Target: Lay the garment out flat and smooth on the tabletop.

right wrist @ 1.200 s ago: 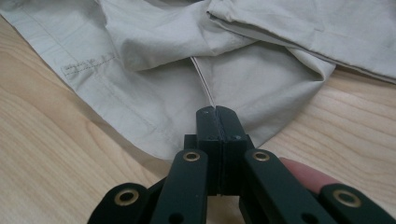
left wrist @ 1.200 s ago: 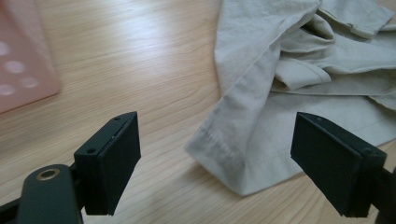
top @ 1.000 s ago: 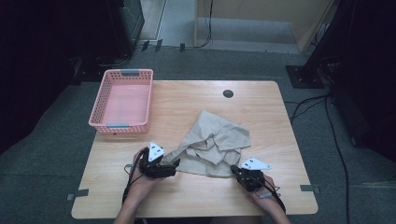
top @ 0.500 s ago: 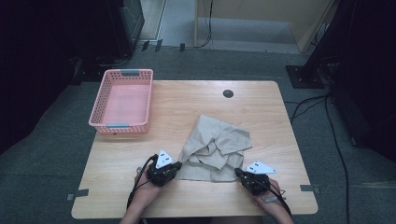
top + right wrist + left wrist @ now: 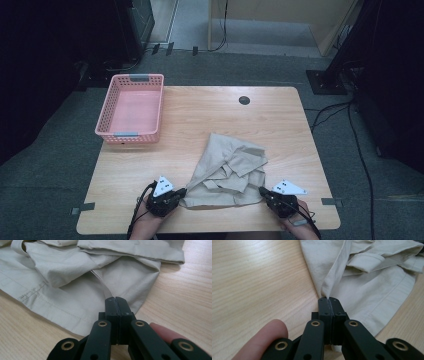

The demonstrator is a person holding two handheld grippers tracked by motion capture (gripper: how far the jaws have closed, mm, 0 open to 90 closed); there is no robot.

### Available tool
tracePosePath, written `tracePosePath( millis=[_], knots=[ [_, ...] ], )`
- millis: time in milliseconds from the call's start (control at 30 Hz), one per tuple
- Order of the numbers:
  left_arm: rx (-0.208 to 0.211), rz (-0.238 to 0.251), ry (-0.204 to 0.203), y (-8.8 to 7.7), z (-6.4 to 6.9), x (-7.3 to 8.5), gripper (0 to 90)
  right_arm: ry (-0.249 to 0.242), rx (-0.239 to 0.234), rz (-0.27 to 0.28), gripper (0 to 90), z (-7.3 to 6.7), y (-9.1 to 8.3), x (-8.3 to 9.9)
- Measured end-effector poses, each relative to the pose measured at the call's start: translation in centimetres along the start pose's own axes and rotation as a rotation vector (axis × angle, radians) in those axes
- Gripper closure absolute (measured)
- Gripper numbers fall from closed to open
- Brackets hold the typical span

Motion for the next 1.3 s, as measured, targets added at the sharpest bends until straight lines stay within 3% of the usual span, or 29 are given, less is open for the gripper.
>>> tracePosePath(
  millis=[100, 133, 267, 367, 400, 433, 533, 633, 733, 800, 867, 1033, 1100, 1200, 1300],
  knots=[
    [0.017, 0.019, -0.014, 0.0, -0.2, 0.3, 89.9, -0.008, 0.003, 0.0, 89.5, 0.0, -0.1, 0.1],
    [0.02, 0.027, -0.012, 0.0, -0.2, 0.3, 89.6, -0.005, 0.001, -0.003, 83.7, 0.1, -0.1, 0.0],
    [0.026, 0.027, -0.009, 0.0, -0.2, 0.4, 88.9, 0.042, -0.073, -0.008, 63.1, 1.2, -0.5, -0.3],
    [0.029, 0.029, -0.013, 0.0, -0.2, 0.4, 88.7, 0.071, -0.098, 0.027, 58.2, 2.1, -1.6, -0.9],
    [0.029, 0.029, -0.011, 0.0, -0.2, 0.4, 88.5, 0.125, -0.106, 0.052, 57.8, 2.8, -2.2, -1.4],
    [0.029, 0.027, -0.009, 0.0, -0.2, 0.4, 88.5, 0.125, -0.106, 0.052, 57.8, 2.8, -2.2, -1.4],
    [0.034, 0.025, -0.011, 0.0, -0.2, 0.5, 88.4, 0.136, -0.034, 0.046, 57.4, 3.2, -2.0, -2.2],
    [0.035, 0.018, -0.007, -0.1, -0.1, 0.5, 88.2, 0.159, 0.04, 0.004, 55.5, 3.0, -0.2, -3.2],
    [0.036, 0.019, -0.009, -0.1, 0.0, 0.7, 88.2, 0.174, 0.043, -0.029, 56.2, 2.5, 1.6, -4.1],
    [0.034, 0.015, -0.008, -0.4, 0.0, 0.8, 88.2, 0.149, 0.046, -0.057, 58.8, 2.0, 2.9, -4.3],
    [0.021, 0.012, -0.002, -0.7, 0.0, 1.0, 88.6, 0.137, 0.06, -0.079, 67.3, 1.5, 3.6, -4.2],
    [0.034, -0.006, 0.0, -1.5, -0.2, 1.2, 88.6, 0.066, 0.08, -0.052, 84.9, 0.3, 3.6, -3.7],
    [0.08, 0.026, -0.012, -2.1, -0.3, 1.0, 81.4, 0.053, 0.077, -0.039, 87.5, 0.1, 3.6, -3.5],
    [0.083, 0.114, -0.042, -3.1, -0.8, -0.6, 67.3, 0.052, 0.083, -0.028, 88.7, -0.1, 3.6, -3.4],
    [0.075, 0.121, -0.025, -3.0, -0.6, -2.6, 58.1, 0.055, 0.086, -0.009, 88.9, -0.2, 3.7, -3.3]
  ],
)
Point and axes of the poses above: each handheld gripper's, and its own axes: y roughly forward along the jaws, x roughly out of its underside, z roughly to its right, the point moved 1 cm from there along y, roughly forward along the jaws, and after that the axes turned 15 degrees about x, right-handed, at the moved point
